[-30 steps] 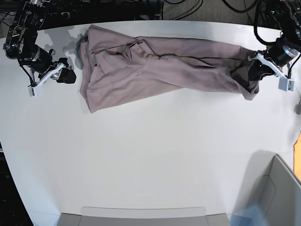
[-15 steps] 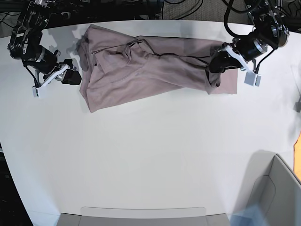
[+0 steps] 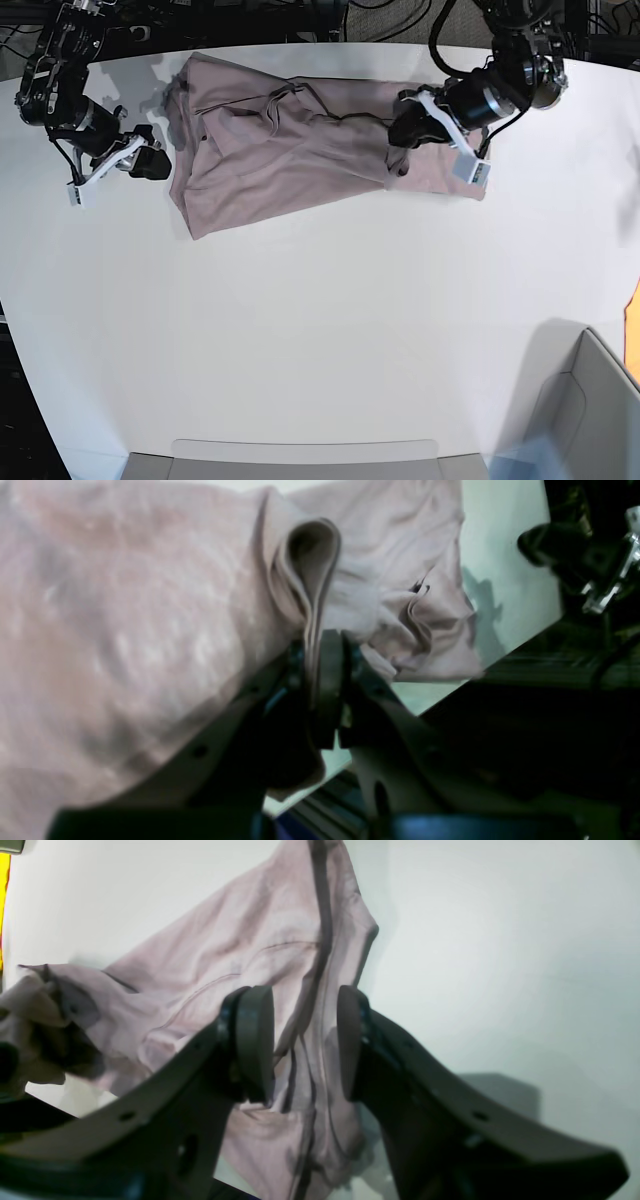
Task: Fold the T-shirt properly
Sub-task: 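Drag the shirt end with the left gripper toward the right gripper, then lift the strip end with the right gripper and fold it over the bundle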
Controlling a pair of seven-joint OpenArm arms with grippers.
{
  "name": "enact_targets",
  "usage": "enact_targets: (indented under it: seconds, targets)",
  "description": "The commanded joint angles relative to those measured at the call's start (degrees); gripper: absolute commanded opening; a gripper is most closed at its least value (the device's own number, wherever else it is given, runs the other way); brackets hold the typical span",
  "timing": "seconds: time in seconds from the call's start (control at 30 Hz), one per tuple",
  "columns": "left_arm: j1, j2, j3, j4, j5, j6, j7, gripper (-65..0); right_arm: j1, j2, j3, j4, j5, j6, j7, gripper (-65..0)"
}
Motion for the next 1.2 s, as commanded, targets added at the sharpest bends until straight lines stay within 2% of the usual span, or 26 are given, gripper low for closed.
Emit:
enact_targets:
  seconds: [0.0, 0.07, 0.13, 0.2, 0.33, 0.53, 0.6, 0.67, 0.73, 0.9, 1.03, 1.17]
  targets:
    - [-0.6, -0.2, 0.7, 0.8, 0.0, -0.1, -2.3, -65.0, 0.4, 0.7, 0.4, 0.9, 1.0, 0.2, 0.5, -43.1]
    - [-0.6, -0.2, 2.3, 0.8, 1.0, -0.1, -3.2, -64.6, 0.4, 0.7, 0.4, 0.9, 1.0, 0.2, 0.5, -43.1]
    - [-0.5, -0.2, 2.4, 1.0, 0.9, 0.0, -3.6, -53.8, 0.4, 0.7, 0.4, 0.9, 1.0, 0.2, 0.5, -43.1]
    - [-0.5, -0.2, 2.3, 1.0, 0.9, 0.7, -3.5, -49.0, 0.4, 0.7, 0.4, 0.9, 1.0, 0.2, 0.5, -43.1]
    - [-0.7, -0.3, 2.6, 1.0, 0.5, 4.7, -2.8, -53.5, 0.4, 0.7, 0.7, 0.9, 1.0, 0.3, 0.5, -43.1]
    - [-0.7, -0.4, 2.0, 0.9, 0.5, 4.8, -3.4, -57.5, 0.5, 0.6, 0.8, 0.9, 1.9, 0.4, 0.6, -43.1]
    - [-0.6, -0.5, 2.0, 0.9, 0.6, 4.8, -3.4, -61.4, 0.5, -0.8, 3.6, 0.0, 4.5, 0.4, 0.7, -43.1]
    - [-0.5, -0.6, 2.0, 0.8, 0.6, 4.8, -3.4, -65.0, 0.5, -2.0, 7.1, -2.5, 7.4, 2.2, 0.5, -43.1]
    - [-0.4, -0.5, 2.0, 0.8, 0.6, 4.8, -3.4, -65.0, 1.1, -2.1, 8.4, -5.0, 7.1, 4.7, 0.5, -43.1]
    - [-0.4, -0.6, 2.0, 0.8, 0.7, 4.8, -3.4, -65.0, 2.9, -2.6, 8.0, -9.3, 0.3, 5.5, 0.2, -43.1]
    - [-0.3, -0.5, 2.0, 0.8, 0.7, 4.8, -3.4, -65.0, 5.0, -2.6, 7.8, -14.1, 0.5, 5.5, 0.1, -43.1]
    - [0.6, -0.4, 2.0, 0.8, 0.7, 4.8, -3.4, -65.0, 6.6, -1.8, 2.9, -19.2, 0.5, 5.5, 0.2, -43.2]
